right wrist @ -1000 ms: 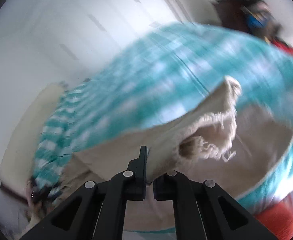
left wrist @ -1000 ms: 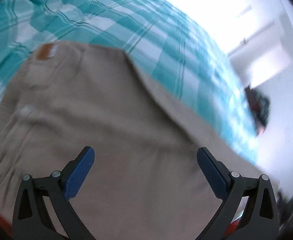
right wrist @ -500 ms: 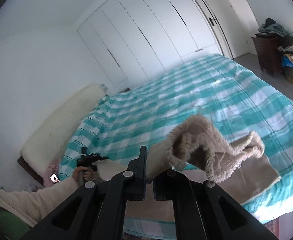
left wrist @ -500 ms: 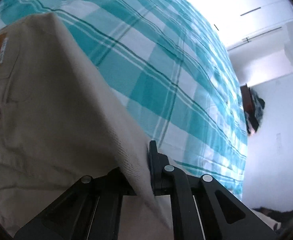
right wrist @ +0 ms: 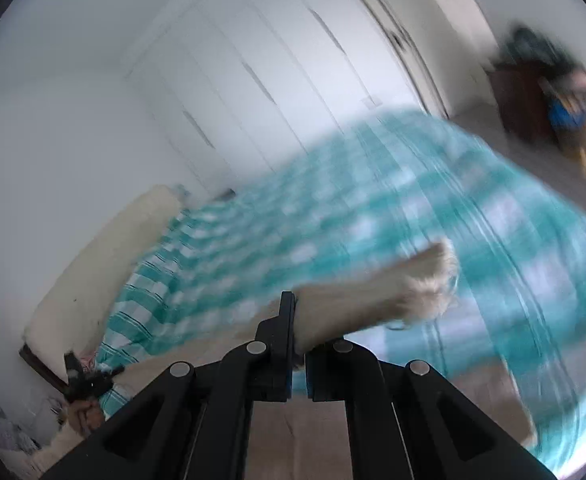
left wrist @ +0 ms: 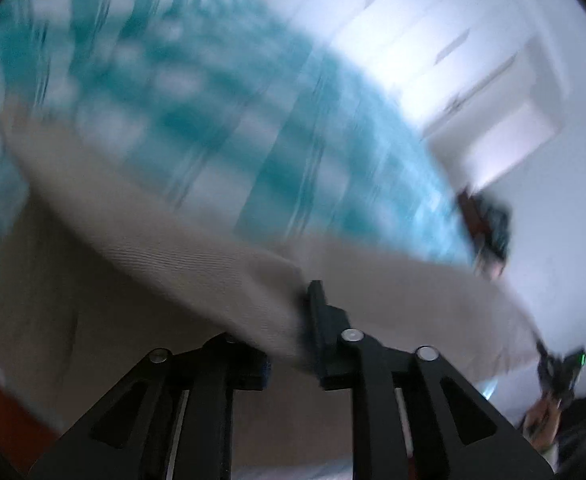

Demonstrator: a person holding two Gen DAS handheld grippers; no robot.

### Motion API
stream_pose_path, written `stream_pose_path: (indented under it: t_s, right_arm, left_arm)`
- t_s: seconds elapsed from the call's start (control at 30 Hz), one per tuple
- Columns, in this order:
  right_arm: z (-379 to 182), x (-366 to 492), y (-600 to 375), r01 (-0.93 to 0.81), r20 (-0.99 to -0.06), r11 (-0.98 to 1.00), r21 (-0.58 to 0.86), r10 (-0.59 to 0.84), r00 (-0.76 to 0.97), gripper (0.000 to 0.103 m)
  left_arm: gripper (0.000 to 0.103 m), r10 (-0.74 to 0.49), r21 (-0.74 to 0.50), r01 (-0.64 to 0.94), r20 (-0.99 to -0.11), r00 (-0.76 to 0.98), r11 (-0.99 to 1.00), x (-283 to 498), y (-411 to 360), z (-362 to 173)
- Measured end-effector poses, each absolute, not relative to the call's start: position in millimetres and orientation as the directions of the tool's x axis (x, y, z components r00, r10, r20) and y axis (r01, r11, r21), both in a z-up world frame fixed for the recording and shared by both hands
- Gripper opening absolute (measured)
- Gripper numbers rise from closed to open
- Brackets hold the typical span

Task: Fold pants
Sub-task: 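Hold the hem up with the right gripper while the left gripper pinches the trouser side edge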

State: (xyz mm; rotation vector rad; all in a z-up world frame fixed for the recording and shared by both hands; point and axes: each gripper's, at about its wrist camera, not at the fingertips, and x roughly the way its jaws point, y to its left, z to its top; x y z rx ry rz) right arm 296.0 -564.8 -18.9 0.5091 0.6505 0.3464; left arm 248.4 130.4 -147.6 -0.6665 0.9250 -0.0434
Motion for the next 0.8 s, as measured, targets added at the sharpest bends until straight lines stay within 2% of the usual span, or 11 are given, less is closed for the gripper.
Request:
stream_pose_path:
  t_s: [0.1,0.17,0.23,0.33,0.37,0.4,0.47,0.5,0.57,0.67,0.8]
  right_arm:
    - [-103,295,-590,0.05,-0.664,0.833,0.552,0.402,0.63,0.005]
    - [-175,294,-605,0.208,-0.809,0.858,0.47,0.325,0.489,0.005]
    - [-210,290,-609,0.255,-0.849,0.863,0.437,0.302,0.434,0.005]
    - [-212,287,-618,0.265,-0.823,0.838,0.477,0.32,0.469,0.007]
    - [-210,288,-620,0.261,-0.816,0.835,0.484,0.323,0.48,0.011]
    - [-208,288,-622,0.258,-0.811,0.832,0.491,0.328,0.485,0.026]
    - [-210,290,-627,0.258,-0.796,0.809,0.528,0.365,0.484,0.049]
    - [-210,287,-626,0.255,-0.78,0.794,0.552,0.384,0.494,0.051]
    - [-212,290,-632,0.275,-0.772,0.776,0.567,0.384,0.507,0.047]
    - [-205,292,-628,0.299,-0.82,0.825,0.479,0.3,0.487,0.004]
    - [-176,291,-627,0.244,-0.815,0.866,0.436,0.265,0.515,0.004]
  left_arm:
    - [0.017,-0.339,-0.518,-0.315,-0.811,0.478,0.795,236,115,-213]
    - [0.017,-0.348,-0.524,-0.362,-0.823,0.45,0.771,230,113,-234]
    - [0.015,-0.34,-0.526,-0.369,-0.82,0.46,0.766,230,112,-236]
    - [0.014,-0.323,-0.508,-0.361,-0.826,0.462,0.782,232,113,-232]
    - [0.014,-0.321,-0.509,-0.365,-0.825,0.465,0.78,232,116,-232]
    - [0.014,-0.321,-0.512,-0.372,-0.824,0.467,0.774,232,118,-233]
    - [0.014,-0.324,-0.519,-0.381,-0.822,0.468,0.765,234,119,-234]
    - [0.014,-0.323,-0.518,-0.38,-0.822,0.469,0.767,233,118,-234]
    - [0.013,-0.319,-0.512,-0.373,-0.823,0.47,0.774,232,117,-233]
    - [0.012,-0.318,-0.518,-0.347,-0.81,0.492,0.782,228,118,-220]
    - [0.009,-0.33,-0.516,-0.312,-0.807,0.49,0.798,211,117,-209]
